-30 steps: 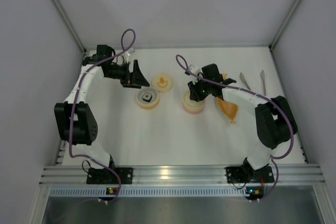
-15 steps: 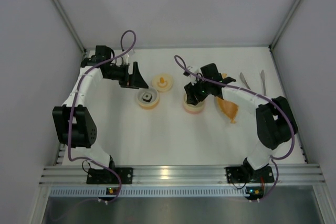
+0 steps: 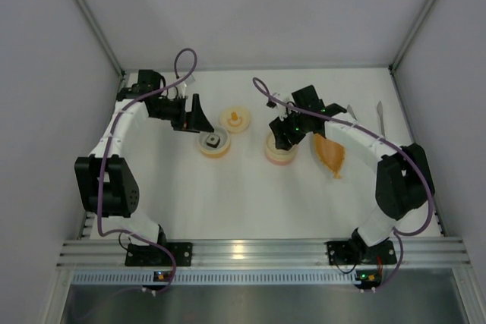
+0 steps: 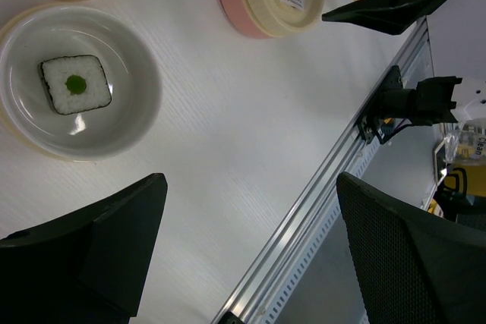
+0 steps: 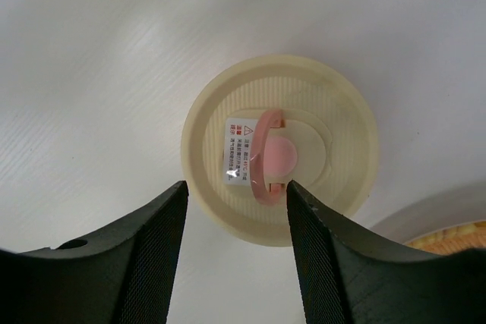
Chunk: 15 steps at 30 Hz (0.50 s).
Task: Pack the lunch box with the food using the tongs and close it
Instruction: Screw the box lid onto the packing box.
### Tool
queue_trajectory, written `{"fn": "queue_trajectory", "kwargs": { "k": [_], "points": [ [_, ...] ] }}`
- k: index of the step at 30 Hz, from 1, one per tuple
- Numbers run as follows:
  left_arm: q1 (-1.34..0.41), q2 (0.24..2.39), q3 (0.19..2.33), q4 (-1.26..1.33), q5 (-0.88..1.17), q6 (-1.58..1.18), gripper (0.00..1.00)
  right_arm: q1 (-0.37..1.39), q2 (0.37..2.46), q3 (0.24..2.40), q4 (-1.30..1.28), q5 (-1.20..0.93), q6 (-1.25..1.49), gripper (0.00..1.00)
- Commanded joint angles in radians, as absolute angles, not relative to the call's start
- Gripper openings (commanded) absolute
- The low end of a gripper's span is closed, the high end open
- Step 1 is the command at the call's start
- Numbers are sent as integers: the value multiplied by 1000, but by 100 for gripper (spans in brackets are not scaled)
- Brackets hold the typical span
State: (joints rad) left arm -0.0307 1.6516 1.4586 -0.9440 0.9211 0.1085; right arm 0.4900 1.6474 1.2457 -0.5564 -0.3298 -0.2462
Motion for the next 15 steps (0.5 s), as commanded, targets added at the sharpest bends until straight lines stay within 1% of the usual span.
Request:
{"fn": "queue_trajectory", "kwargs": {
  "k": [1, 5, 8, 9, 12, 15],
  "points": [
    [-23, 1595, 1453, -919, 928, 138, 98, 492, 1592, 1316, -607, -313, -284, 54],
    [-23, 1597, 1453, -919, 927, 140, 98, 491, 1591, 1348, -627, -310, -298, 53],
    [-23, 1597, 1451, -920, 928, 140, 98, 492, 1597, 1371, -653, -351, -301, 42],
    [-23, 1595, 1450, -917, 928, 140, 98, 491, 1600, 1380, -675, -370, -301, 33],
    [-23, 1597, 1444, -916, 930, 138, 98, 492, 1611, 1385, -701, -446, -284, 23],
    [-23, 1597, 1439, -908, 933, 133, 98, 492, 1632, 1381, -712, -479, -268, 18]
  ]
}}
